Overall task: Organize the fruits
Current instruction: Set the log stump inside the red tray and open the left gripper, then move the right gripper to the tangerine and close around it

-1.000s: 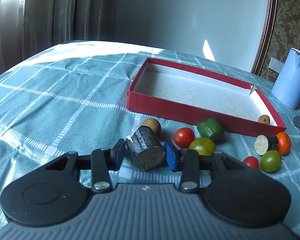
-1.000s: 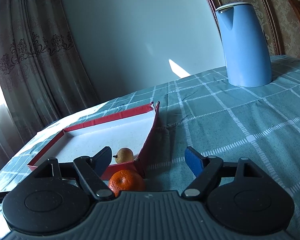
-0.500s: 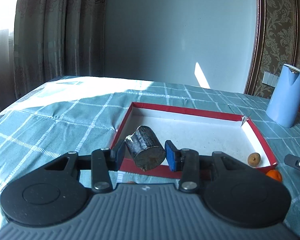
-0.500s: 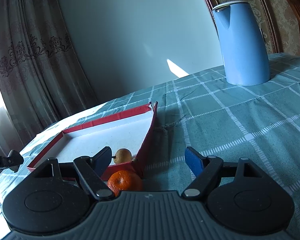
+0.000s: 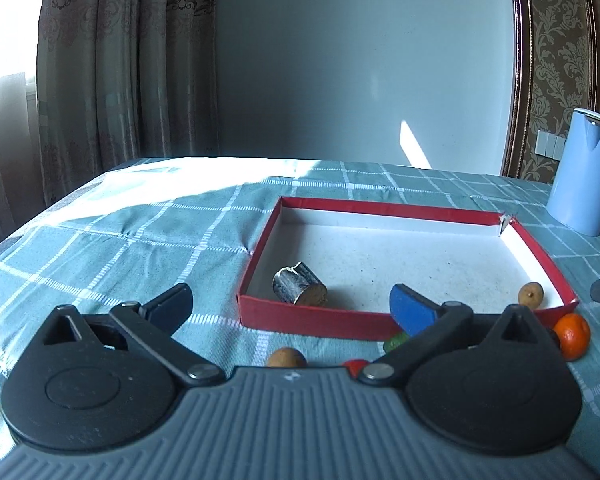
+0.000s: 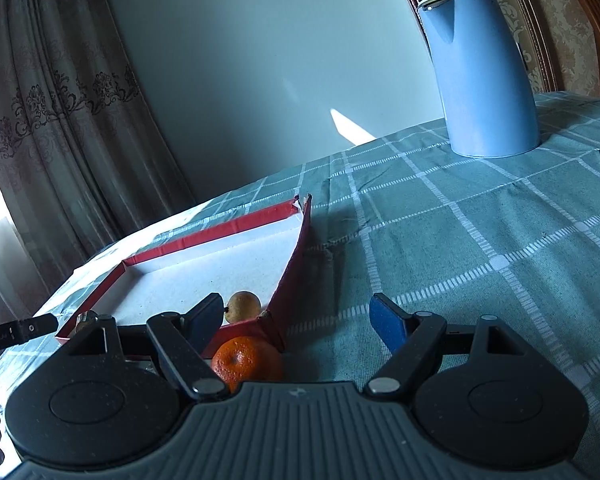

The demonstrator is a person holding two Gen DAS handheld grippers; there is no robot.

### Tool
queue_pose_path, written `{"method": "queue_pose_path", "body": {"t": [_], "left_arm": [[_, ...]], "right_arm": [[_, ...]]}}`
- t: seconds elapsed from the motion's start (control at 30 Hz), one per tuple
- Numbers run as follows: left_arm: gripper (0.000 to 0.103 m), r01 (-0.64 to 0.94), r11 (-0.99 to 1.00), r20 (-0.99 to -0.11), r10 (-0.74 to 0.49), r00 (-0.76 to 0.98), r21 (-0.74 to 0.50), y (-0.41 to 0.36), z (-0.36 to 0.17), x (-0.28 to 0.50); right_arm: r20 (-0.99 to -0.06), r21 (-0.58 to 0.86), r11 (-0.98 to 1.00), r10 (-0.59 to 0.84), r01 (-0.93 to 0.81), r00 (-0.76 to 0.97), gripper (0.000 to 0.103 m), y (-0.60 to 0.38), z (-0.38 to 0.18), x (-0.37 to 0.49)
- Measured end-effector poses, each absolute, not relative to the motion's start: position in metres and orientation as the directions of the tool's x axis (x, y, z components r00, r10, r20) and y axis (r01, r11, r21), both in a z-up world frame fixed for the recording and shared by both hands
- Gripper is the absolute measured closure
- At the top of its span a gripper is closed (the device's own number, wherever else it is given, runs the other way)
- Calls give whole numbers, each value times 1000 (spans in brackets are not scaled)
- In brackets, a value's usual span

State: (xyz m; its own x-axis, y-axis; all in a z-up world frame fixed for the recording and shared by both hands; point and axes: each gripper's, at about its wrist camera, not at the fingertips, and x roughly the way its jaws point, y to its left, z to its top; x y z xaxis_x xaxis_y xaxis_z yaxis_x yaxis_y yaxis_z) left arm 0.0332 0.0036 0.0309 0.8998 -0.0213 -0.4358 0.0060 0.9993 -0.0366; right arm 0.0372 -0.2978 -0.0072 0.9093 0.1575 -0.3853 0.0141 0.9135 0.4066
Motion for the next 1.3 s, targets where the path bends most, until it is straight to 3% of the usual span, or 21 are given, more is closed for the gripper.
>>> {"method": "queue_pose_path", "body": {"t": [0.17,0.37,0.8,0.97,1.1,1.3], "left_arm": [[0,-2,997,-453,-32,891,-75,21,12,6],[0,-11,975,-441,-90,893,-222,45,7,3],[0,18,959,-420,-140,897,-281,51,5,-1],[0,25,957,-415,-150,897,-290,52,6,-1],[0,26,955,-416,-152,897,-295,53,5,-1],[0,25,953,-416,-155,896,-302,53,5,-1]], "right_arm": [[-398,395,919,162,9,903,23,-295,-7,36],[-430,316,948,173,-31,886,23,-277,-6,19],[-546,42,998,53,-36,836,23,-234,-7,33],[-579,42,997,73,-59,812,37,-232,-10,48],[-580,41,996,88,-78,810,60,-223,-8,51],[-544,73,995,101,-73,833,61,-226,-4,37]]}}
